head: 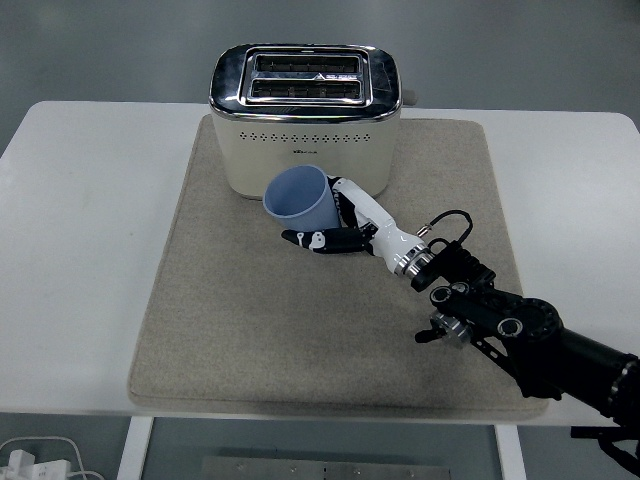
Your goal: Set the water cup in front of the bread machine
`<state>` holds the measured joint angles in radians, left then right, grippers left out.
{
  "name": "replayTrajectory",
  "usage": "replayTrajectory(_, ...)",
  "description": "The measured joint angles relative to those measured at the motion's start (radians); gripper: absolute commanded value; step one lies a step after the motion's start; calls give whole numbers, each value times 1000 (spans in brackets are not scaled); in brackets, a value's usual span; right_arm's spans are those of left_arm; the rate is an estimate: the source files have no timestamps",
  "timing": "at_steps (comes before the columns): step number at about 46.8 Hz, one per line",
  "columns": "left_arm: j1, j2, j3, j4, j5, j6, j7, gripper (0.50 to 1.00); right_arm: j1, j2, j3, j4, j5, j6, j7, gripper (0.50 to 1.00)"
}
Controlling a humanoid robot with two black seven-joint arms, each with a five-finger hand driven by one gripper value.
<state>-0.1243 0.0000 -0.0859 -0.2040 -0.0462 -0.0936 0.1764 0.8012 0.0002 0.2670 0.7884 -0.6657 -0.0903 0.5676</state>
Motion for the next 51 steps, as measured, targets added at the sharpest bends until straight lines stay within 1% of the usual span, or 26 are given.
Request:
replayTrajectory(16, -1, 0, 0, -9, 0, 0, 0, 1000, -6, 0, 3, 11, 2, -20, -2, 500)
replayTrajectory(25, -2, 0, 0, -12, 0, 0, 0, 1000, -5, 0, 8, 17, 73, -19, -5, 500)
replayTrajectory(33, -2, 0, 0, -12, -1, 0, 0, 1000, -6, 0, 9, 17, 87, -17, -4, 500)
replayTrajectory(35, -2, 0, 0, -12, -1, 0, 0, 1000, -8, 0, 11, 17, 87, -17, -3, 537)
replayTrajectory(37, -2, 0, 0, -12, -1, 0, 0, 1000, -13, 0, 14, 17, 88, -18, -3, 547)
replayTrajectory(39, -2, 0, 0, -12, -1, 0, 0, 1000, -19, 0, 17, 17, 92, -18, -2, 574)
replayTrajectory(44, -2, 0, 0, -11, -1, 0, 0, 1000, -27, 0, 18, 17, 112, -16, -2, 607)
replayTrajectory(51, -2, 0, 0, -10, -1, 0, 0, 1000, -34, 0, 21, 17, 181, -14, -2, 643)
